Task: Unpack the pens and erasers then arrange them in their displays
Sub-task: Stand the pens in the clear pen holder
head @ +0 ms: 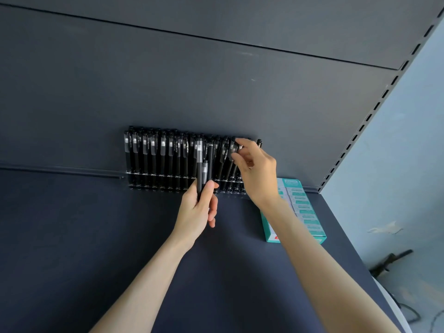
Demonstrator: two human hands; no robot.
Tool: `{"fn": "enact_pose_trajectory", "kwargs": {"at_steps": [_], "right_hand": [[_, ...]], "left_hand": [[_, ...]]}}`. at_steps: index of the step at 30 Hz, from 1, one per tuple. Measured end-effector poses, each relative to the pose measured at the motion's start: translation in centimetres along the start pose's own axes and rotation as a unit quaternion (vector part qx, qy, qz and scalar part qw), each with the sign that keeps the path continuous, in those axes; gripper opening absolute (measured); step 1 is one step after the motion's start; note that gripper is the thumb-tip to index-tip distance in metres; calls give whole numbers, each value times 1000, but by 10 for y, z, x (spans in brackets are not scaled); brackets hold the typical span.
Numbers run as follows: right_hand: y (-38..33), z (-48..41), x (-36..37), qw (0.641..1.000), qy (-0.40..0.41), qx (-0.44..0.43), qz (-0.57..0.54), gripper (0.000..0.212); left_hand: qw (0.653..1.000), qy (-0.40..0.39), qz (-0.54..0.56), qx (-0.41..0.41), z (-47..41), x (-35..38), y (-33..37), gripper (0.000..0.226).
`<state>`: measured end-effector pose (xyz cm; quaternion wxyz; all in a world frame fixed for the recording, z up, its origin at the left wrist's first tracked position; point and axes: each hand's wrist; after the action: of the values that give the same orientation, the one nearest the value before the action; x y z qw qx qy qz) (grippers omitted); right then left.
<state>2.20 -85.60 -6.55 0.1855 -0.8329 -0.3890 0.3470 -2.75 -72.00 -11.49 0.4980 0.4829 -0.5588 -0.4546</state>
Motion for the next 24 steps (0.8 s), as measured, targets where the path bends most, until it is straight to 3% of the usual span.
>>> {"fn": "enact_pose_trajectory", "kwargs": {"at_steps": [7,10,12,15,18,24], "right_hand": [[0,3,-2,999,-22,9,38,21],[-6,7,-8,999,9,11,43,23],[-12,11,-13,998,33,38,-23,20],[-20,14,-20,975,-41,134,-175,20],[-22,15,-27,947,-80,171,-260,20],[-17,15,-46,907,-8,205,-367,16]], "left_hand": [[1000,-7,0,4,1,1,1,22],[999,-33,10,-9,2,-1,1,23],[997,-70,20,-13,3,-2,2,23],[990,-140,26,-20,4,-2,1,23],[983,-178,32,-37,6,-1,0,26],[990,-115,61,-49,2,-5,0,34]]}}
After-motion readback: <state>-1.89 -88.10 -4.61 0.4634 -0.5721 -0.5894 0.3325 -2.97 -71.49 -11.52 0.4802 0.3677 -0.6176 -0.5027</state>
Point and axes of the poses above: each hand's wrist, its own z-axis away from the middle knuckle, its own x-axis out of the palm, y = z × x, and after that the axes turned 3 degrees about -x, right-handed
